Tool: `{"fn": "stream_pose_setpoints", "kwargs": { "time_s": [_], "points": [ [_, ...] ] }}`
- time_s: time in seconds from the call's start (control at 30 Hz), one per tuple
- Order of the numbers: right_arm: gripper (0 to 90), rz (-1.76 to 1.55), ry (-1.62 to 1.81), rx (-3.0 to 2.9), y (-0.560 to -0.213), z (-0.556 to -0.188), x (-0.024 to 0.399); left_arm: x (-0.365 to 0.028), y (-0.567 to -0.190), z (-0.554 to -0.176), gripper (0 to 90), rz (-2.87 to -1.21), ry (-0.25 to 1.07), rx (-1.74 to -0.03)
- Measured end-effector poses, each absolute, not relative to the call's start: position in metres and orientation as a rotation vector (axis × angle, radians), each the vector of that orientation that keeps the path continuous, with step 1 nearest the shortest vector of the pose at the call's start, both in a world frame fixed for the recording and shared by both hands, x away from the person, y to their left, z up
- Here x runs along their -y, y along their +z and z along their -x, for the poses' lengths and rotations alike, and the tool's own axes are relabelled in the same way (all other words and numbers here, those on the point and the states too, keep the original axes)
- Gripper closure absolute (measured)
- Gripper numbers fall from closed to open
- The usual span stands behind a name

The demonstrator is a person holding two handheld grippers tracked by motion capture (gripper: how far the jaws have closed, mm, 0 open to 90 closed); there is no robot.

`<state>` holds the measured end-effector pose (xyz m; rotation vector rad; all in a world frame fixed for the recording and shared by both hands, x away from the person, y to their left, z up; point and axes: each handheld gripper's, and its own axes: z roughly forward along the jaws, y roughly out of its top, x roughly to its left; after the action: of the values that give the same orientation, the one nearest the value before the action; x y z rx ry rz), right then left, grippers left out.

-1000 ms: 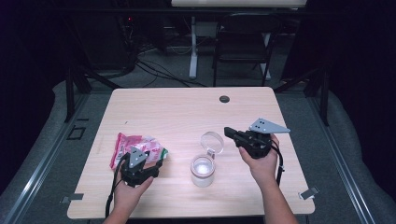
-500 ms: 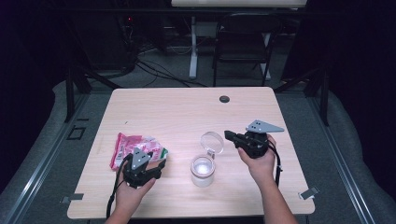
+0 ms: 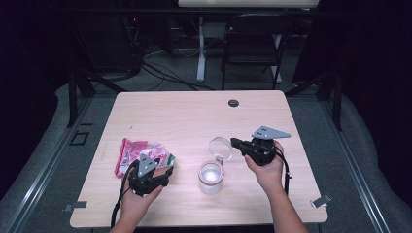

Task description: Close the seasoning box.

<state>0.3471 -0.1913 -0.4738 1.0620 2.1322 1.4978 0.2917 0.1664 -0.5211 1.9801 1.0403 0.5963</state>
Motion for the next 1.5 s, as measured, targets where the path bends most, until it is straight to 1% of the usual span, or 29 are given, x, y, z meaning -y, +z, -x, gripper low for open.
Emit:
{"fn": "stream_pose_setpoints", "kwargs": {
  "time_s": [1.5],
  "points": [
    [90.0, -1.040, 1.537, -2.151, -0.4722, -0.3450, 0.1882, -0.1636, -0.5230, -0.2912, 41.8, -1.991, 0.601, -1.040]
  ]
}}
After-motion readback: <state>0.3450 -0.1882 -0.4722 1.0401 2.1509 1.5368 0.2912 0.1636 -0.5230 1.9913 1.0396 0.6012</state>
